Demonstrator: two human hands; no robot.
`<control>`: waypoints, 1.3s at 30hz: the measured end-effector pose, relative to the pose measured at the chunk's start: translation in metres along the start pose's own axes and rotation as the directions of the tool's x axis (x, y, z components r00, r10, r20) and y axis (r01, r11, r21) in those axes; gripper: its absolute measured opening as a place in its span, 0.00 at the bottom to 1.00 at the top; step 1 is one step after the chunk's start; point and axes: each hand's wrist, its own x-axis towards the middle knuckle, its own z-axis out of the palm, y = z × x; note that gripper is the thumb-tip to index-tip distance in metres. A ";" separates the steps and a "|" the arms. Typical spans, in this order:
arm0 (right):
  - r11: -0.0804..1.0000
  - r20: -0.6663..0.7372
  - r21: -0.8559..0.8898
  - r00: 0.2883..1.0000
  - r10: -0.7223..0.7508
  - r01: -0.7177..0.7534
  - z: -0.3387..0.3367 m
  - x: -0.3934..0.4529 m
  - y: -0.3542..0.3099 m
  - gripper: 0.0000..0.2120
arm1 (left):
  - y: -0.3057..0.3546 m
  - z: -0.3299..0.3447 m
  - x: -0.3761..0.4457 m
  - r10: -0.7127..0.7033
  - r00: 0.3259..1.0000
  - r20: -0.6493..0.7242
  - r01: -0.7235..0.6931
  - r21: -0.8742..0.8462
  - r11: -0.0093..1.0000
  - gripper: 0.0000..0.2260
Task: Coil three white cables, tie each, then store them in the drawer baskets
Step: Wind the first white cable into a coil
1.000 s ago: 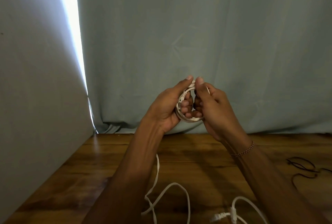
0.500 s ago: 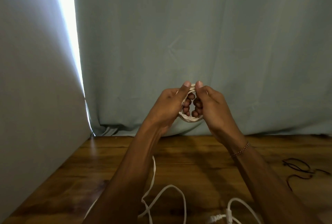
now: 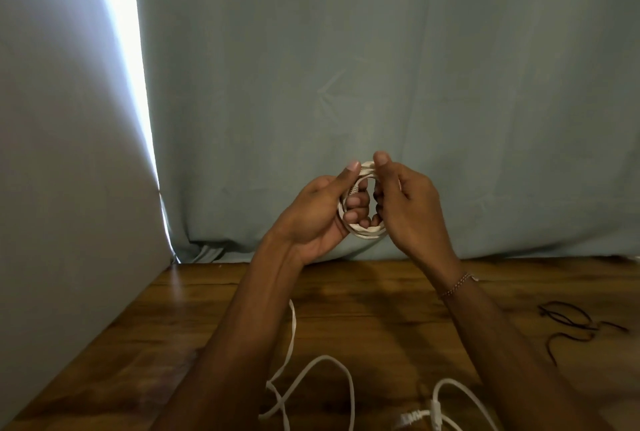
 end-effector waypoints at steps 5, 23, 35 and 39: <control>0.999 -0.027 0.047 1.000 0.007 -0.005 0.002 0.000 0.001 0.26 | -0.002 0.000 0.005 -0.047 0.999 -0.015 0.045 -0.102 0.994 0.18; 0.992 0.108 -0.053 0.987 0.119 -0.114 -0.019 -0.011 -0.002 0.25 | -0.020 0.044 -0.009 0.035 0.939 -0.342 -0.017 0.054 0.998 0.16; 0.981 0.329 0.140 0.941 0.080 -0.133 -0.063 -0.023 -0.007 0.12 | -0.032 0.061 -0.019 0.043 0.933 -0.357 0.022 0.175 0.984 0.20; 0.992 0.288 0.062 0.954 0.087 -0.109 -0.064 -0.026 -0.011 0.15 | -0.028 0.059 -0.019 0.013 0.949 -0.316 0.050 0.189 0.981 0.23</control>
